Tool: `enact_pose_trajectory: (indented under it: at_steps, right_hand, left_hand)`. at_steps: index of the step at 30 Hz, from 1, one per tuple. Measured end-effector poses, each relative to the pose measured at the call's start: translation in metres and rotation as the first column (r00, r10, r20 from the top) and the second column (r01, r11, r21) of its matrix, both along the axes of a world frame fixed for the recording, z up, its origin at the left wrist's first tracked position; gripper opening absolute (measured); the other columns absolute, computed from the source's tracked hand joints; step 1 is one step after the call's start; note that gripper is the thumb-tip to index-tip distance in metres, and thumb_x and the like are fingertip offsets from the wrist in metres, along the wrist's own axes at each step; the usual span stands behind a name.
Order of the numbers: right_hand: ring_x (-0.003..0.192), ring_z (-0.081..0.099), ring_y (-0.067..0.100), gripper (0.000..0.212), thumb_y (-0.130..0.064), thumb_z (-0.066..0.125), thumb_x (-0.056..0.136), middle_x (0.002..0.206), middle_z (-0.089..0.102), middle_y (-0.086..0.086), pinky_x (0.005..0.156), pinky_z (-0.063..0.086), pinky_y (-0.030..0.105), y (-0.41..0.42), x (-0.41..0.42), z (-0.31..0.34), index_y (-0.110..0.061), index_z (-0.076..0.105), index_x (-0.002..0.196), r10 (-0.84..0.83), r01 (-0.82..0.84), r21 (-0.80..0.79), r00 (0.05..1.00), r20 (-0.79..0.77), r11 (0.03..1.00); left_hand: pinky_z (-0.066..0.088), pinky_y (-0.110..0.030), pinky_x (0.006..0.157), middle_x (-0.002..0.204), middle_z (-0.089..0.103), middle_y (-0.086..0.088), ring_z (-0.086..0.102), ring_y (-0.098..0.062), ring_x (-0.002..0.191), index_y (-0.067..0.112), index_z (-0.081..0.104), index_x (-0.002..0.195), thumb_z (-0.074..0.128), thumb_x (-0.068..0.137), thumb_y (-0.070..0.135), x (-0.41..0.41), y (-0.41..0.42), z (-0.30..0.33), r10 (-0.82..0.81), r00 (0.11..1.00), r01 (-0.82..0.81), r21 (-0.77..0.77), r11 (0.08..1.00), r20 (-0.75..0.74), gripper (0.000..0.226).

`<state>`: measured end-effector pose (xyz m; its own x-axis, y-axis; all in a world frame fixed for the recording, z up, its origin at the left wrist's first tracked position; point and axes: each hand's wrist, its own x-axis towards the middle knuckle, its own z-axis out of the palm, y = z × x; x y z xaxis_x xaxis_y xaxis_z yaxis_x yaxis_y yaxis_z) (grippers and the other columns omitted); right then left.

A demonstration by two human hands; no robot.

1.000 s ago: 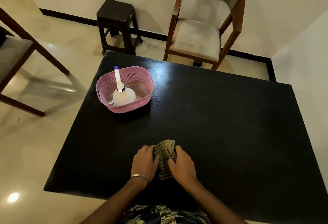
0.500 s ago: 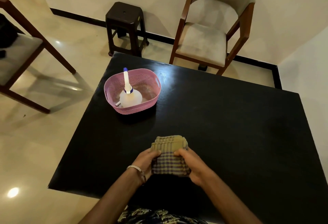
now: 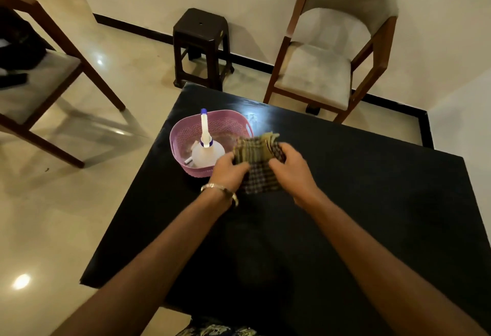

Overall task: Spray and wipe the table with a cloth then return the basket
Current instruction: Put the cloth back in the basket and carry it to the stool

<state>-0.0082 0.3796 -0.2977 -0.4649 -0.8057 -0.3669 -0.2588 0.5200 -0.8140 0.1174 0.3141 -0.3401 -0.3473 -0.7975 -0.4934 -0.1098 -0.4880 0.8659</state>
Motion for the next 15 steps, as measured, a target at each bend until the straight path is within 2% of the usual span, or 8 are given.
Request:
enact_pose_trajectory:
  at_steps: [2,7,11,13,15]
  right_hand:
    - [0.098,0.065,0.014,0.031,-0.014,0.050,0.094,0.109,0.068,0.000,0.084,0.056,0.036,-0.033,-0.004,0.013,-0.023,0.062,0.121,0.035,-0.036,-0.030,0.999,-0.042,0.999]
    - [0.095,0.068,0.019,0.029,-0.013,0.044,0.094,0.097,0.074,0.003,0.084,0.054,0.038,-0.099,-0.008,0.013,-0.017,0.071,0.103,0.092,-0.092,0.005,0.996,-0.008,0.996]
    - [0.084,0.065,0.021,0.024,-0.007,0.046,0.091,0.083,0.070,0.006,0.073,0.050,0.035,-0.125,-0.003,0.000,-0.012,0.068,0.082,0.129,-0.130,0.047,0.991,0.021,0.990]
    - [0.083,0.063,0.022,0.021,-0.004,0.047,0.086,0.081,0.068,0.008,0.070,0.047,0.035,-0.133,-0.001,-0.010,-0.012,0.065,0.076,0.128,-0.131,0.077,0.991,0.031,0.988]
    - [0.088,0.065,0.027,0.023,-0.001,0.045,0.084,0.087,0.069,0.014,0.070,0.047,0.035,-0.140,0.001,-0.021,-0.006,0.067,0.082,0.125,-0.128,0.115,0.992,0.033,0.985]
  left_hand:
    - [0.058,-0.041,0.077,0.092,0.072,-0.011,0.070,-0.029,0.089,0.010,0.067,0.100,0.052,0.084,0.000,-0.011,-0.025,0.018,0.026,1.000,-0.026,-0.032,0.999,0.006,0.024]
    - [0.055,-0.040,0.085,0.102,0.069,-0.013,0.066,-0.029,0.094,0.005,0.065,0.108,0.049,0.082,0.008,-0.023,-0.074,0.037,0.096,0.983,-0.085,-0.075,0.994,0.157,0.030]
    - [0.045,-0.026,0.063,0.099,0.064,-0.011,0.063,-0.024,0.086,0.004,0.059,0.110,0.046,0.088,0.005,-0.029,-0.090,0.031,0.100,0.975,-0.102,0.001,0.995,0.201,0.025]
    - [0.049,-0.027,0.067,0.102,0.066,-0.013,0.063,-0.027,0.088,0.003,0.059,0.113,0.047,0.087,0.005,-0.030,-0.095,0.021,0.123,0.970,-0.130,0.020,0.991,0.208,0.029]
    - [0.055,-0.034,0.074,0.106,0.067,-0.015,0.065,-0.030,0.093,0.001,0.060,0.116,0.048,0.086,0.003,-0.032,-0.099,0.011,0.136,0.969,-0.152,0.067,0.986,0.204,0.032]
